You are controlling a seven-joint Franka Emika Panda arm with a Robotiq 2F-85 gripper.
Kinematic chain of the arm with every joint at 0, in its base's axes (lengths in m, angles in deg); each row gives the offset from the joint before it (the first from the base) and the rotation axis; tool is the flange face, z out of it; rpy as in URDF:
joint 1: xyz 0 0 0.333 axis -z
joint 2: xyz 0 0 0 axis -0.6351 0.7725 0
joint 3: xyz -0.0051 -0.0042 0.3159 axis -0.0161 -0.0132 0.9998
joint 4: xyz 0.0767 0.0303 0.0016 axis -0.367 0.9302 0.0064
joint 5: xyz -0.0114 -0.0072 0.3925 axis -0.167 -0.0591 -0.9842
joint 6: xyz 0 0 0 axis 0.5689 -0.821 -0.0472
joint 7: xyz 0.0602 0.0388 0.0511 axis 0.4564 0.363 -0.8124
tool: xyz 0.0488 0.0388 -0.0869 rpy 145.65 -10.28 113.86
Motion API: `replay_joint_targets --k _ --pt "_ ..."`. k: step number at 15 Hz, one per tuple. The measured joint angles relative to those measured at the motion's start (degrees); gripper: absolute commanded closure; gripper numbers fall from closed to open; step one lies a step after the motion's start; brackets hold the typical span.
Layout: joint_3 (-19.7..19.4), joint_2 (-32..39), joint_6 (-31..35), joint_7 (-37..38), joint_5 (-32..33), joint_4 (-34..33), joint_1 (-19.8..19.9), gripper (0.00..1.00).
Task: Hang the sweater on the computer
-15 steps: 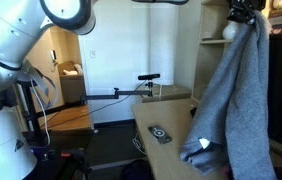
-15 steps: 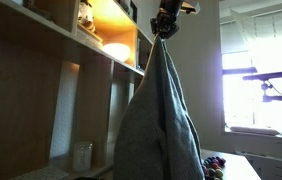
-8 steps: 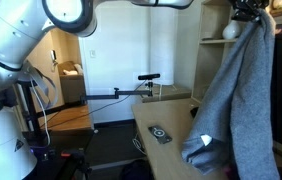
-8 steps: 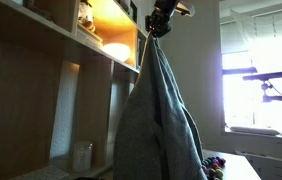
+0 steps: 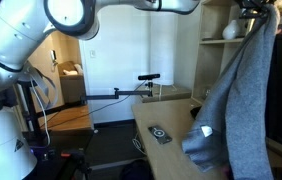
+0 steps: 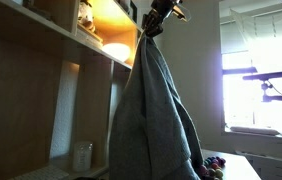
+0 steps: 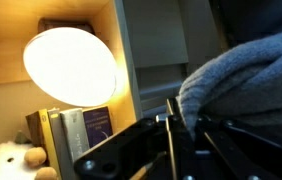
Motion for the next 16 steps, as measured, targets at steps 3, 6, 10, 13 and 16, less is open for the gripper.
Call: replay_joint_targets --k 3,6,10,13,16 --pt "-1.72 0.3 0.01 5.36 0.04 -0.11 -0.08 0.97" --pt "-4.05 0.7 -0.04 11.33 0.32 -0.65 -0.46 0.97" --pt "-8.01 1.22 -0.41 18.43 2.36 -2.08 -1.5 0.97" --pt "-11.21 1.73 -1.57 23.06 4.34 -3.16 -2.33 0.97" --pt "-13.68 2.09 -3.0 26.27 5.19 -4.52 -2.75 0.97"
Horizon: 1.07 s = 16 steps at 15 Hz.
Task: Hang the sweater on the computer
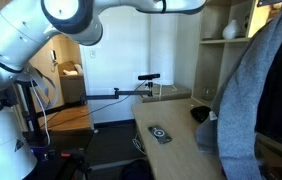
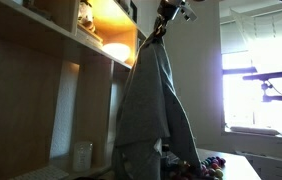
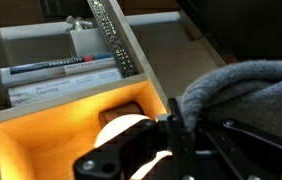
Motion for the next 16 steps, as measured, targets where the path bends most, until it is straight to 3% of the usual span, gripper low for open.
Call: replay_joint_targets --k 8,12,16 --pt "-5.75 -0.02 -5.98 7.82 0.65 -3.48 0.05 0.97" --pt "-5.27 0.67 -12.3 9.24 0.87 -8.16 3.15 0.97" --pt "-5.58 0.89 -13.34 10.35 0.87 -8.84 5.15 0.98"
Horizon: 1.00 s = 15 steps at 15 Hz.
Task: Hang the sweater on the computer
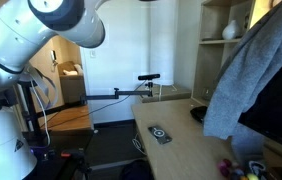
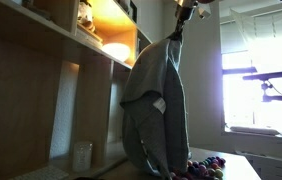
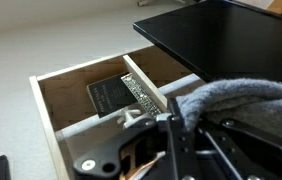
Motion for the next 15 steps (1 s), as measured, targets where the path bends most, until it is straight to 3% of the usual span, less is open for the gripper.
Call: replay_joint_targets --k 6,15 --pt "0.4 0.47 -1.3 1.73 -0.13 0.35 0.59 0.97" --pt "-4.11 0.49 -1.4 11.4 0.88 0.44 0.57 0.98"
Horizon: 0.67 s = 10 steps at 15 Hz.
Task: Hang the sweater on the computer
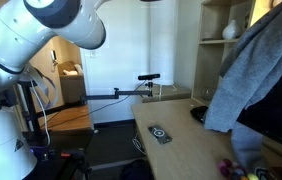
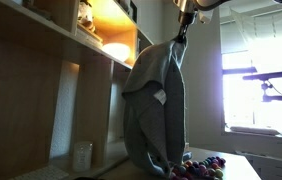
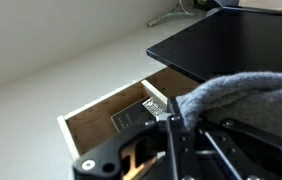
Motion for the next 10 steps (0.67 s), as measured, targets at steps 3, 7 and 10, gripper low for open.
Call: replay_joint_targets --k 3,7,10 --pt "-1.07 0.4 -0.93 1.09 1.27 -0.86 -0.03 0.96" --pt "-0.9 0.72 -0.93 1.08 1.22 -0.77 -0.08 0.96" --pt "-0.9 0.76 -0.93 1.08 1.22 -0.78 -0.05 0.96"
